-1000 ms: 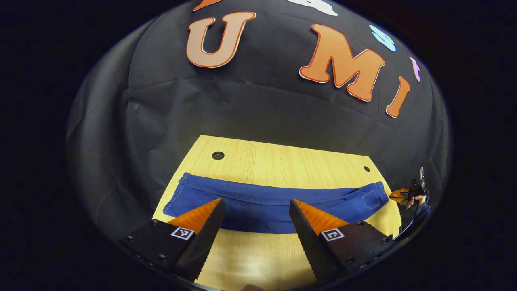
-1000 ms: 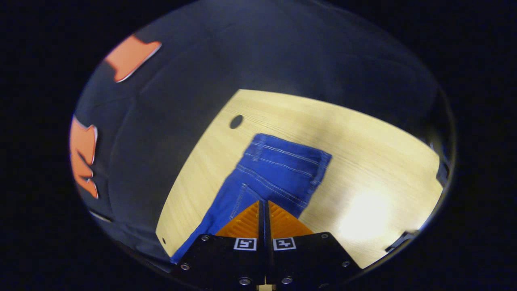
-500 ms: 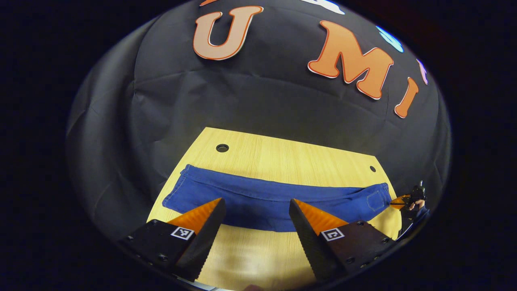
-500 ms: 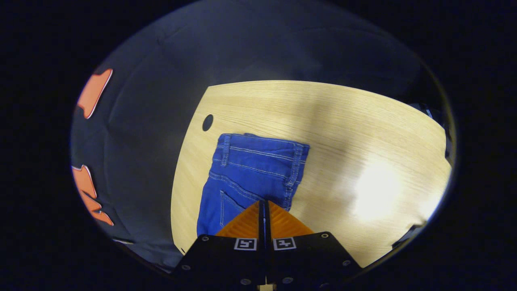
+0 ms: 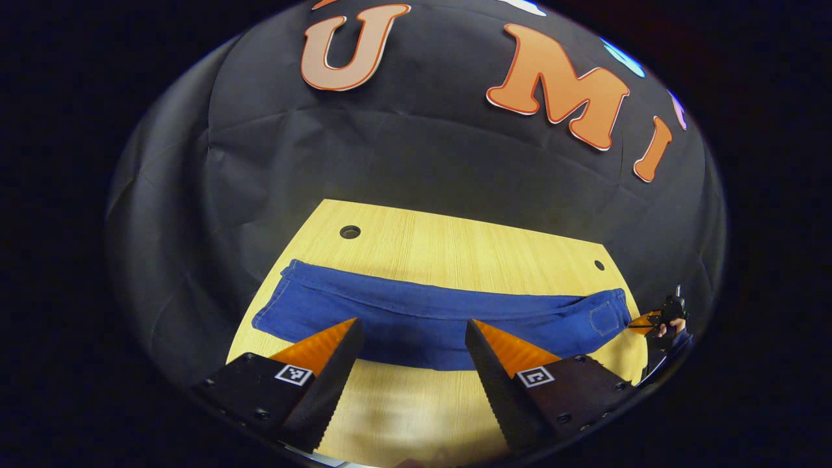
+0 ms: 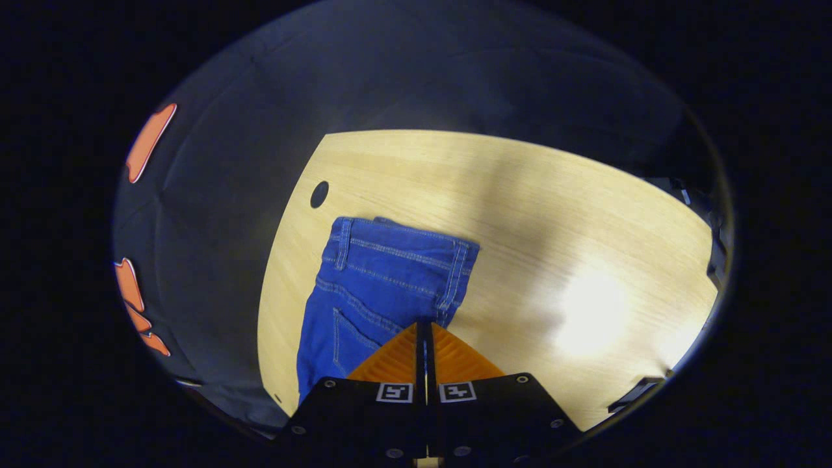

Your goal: Grasp the waist and the cuffs of the jeans and fold them to make the two legs overlap; first hold the waist and fold one-third of the jeans toward the cuffs, then hold the cuffs and fold the remaining one-third in the same direction to finish folding.

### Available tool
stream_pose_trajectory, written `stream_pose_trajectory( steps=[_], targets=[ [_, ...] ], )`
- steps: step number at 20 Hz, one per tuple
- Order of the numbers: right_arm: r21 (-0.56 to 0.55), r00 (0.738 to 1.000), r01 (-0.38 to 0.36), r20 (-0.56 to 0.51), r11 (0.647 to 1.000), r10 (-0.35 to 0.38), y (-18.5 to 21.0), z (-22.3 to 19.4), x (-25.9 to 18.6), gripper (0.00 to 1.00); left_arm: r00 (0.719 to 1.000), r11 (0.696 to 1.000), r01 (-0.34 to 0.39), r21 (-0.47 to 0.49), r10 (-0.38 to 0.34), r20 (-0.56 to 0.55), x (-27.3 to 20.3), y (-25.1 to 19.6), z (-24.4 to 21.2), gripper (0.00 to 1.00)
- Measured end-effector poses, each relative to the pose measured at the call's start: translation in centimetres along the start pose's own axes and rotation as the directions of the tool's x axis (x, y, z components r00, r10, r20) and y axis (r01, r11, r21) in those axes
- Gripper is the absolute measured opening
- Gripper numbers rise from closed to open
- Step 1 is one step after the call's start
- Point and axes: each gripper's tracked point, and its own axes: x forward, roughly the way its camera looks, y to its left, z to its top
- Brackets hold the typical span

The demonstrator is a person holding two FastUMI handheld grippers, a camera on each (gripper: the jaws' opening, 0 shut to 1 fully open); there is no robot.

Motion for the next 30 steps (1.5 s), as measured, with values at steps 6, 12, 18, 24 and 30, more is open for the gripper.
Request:
stream_pose_trajectory(
  steps=[6,12,18,24,30],
  targets=[
    [-0.108,0.994,0.029,0.109,0.994,-0.017,-1.0,3.0,3.8,0.00,1.000,1.000,0.000,-0.002,0.000,-0.001,0.0,-0.2,0.0,0.98],
    [-0.013,0.997,0.069,0.018,0.998,-0.068,-3.7,2.8,4.2,0.78,1.000,1.000,0.002,0.001,-0.002,-0.013,0.1,-0.3,-0.4,0.98],
    [0.038,1.000,0.022,-0.014,0.999,-0.022,-2.5,3.7,5.6,0.97,0.999,1.000,-0.028,-0.012,0.028,-0.033,0.2,-0.1,-1.0,0.98],
    [0.107,0.996,-0.084,-0.034,0.991,0.088,-2.1,4.7,6.8,0.90,0.997,0.998,-0.059,-0.007,0.059,-0.048,0.0,0.2,-1.5,0.98],
    [-0.174,0.998,0.033,0.052,0.984,-0.024,-3.9,4.6,8.7,0.59,0.994,0.996,-0.084,-0.007,0.084,-0.075,-0.1,0.5,-2.2,0.98]
  ],
)
